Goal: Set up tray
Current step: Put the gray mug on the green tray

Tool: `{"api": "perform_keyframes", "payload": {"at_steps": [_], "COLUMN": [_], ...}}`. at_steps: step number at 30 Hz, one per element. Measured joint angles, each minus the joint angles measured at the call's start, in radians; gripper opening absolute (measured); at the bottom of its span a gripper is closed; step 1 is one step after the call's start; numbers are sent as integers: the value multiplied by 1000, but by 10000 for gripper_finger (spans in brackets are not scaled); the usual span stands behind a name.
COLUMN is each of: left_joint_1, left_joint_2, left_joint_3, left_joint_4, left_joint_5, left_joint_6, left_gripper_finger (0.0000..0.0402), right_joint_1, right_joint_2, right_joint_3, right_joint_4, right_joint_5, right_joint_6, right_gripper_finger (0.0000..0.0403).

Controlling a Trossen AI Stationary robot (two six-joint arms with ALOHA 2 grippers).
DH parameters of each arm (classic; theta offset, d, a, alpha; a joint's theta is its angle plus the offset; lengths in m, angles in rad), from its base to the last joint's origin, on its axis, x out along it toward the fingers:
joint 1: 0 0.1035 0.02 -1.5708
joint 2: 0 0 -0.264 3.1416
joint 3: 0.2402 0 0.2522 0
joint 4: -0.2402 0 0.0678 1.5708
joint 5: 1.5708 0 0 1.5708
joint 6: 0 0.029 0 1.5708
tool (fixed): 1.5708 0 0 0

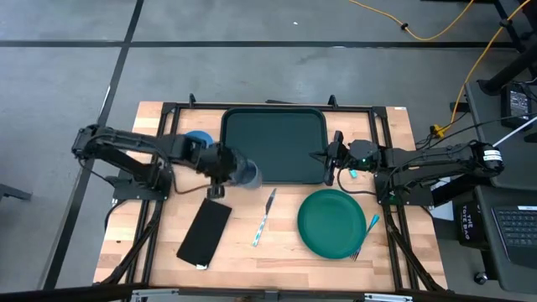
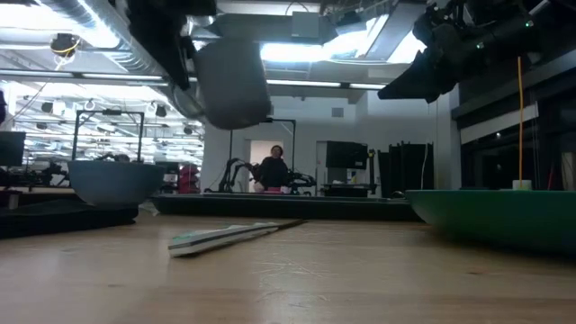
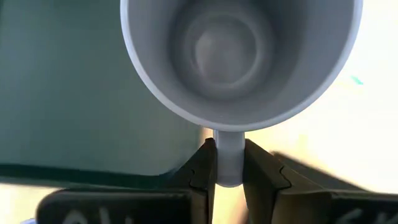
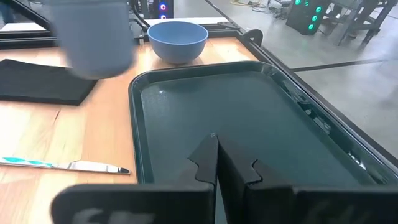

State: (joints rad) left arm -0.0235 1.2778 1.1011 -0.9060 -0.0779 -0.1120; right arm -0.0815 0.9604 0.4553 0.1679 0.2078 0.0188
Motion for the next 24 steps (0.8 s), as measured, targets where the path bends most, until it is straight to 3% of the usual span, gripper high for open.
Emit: {"api": "perform_keyframes", "payload": {"at_steps": [4,13,19,24], "left_joint_1": [120,354,438,490], "left_joint_2": [9,35,78,165], "left_joint_3": [0,0,10,105], "left_joint_4": [12,42,49,-13], "left_joint_5": [58,71,74,72], "left_joint_6": [123,278,357,419], "left_gripper_finger": [40,41,40,40], "right_joint_1": [0,0,0,-3], "right_joint_2": [0,4,41,97], "right_joint_3": [0,0,-1,-1], "right_joint_4": [11,54,105,118], "right_joint_5": [0,1,1,2], "right_joint_6": [-1,0,-4,-3], "right_gripper_finger": [10,10,10,10]}}
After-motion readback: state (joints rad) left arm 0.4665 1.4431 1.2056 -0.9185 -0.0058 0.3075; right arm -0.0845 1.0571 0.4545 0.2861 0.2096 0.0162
